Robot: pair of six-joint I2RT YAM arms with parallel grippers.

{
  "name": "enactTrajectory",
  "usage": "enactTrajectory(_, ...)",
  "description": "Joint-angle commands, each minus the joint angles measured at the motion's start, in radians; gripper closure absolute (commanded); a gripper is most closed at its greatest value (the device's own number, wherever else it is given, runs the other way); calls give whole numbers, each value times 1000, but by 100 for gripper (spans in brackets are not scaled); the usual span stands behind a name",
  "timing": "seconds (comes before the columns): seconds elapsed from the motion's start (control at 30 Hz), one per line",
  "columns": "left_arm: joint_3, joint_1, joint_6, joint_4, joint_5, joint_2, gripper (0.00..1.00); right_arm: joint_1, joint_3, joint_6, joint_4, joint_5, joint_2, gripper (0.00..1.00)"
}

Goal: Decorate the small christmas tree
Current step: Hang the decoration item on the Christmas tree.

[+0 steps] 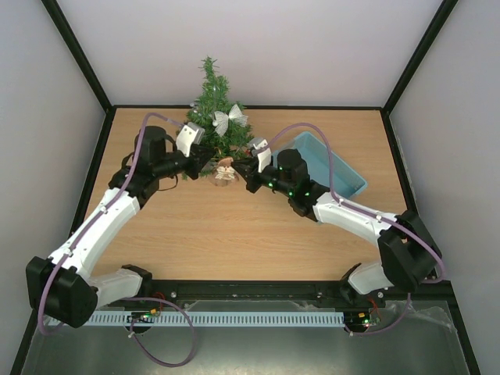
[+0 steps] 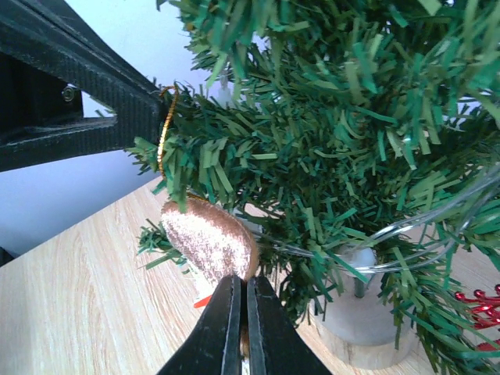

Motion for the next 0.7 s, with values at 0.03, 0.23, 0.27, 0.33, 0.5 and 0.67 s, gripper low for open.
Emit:
enactTrajectory(0.03,38,-8,22,-17,-23,12,97,-10,-17,36,50,11,20,98)
enactTrajectory(0.23,43,-20,26,-39,-62,22,96,-11,-9,54,34,-16,48,98)
enactTrajectory(0.27,45,-21,27,-41,-64,24,95,-11,-10,56,34,-18,51,98)
enactTrajectory(0.33,46,-25,27,-43,-68,27,95,-10,-16,65,44,-20,55,98)
enactTrajectory(0.5,57,-34,37,-60,-88,32,97,-11,-17,76,53,-21,62,98)
enactTrajectory(0.67,59,-37,42,-63,-96,31,97,-10,-18,85,62,-15,59,98)
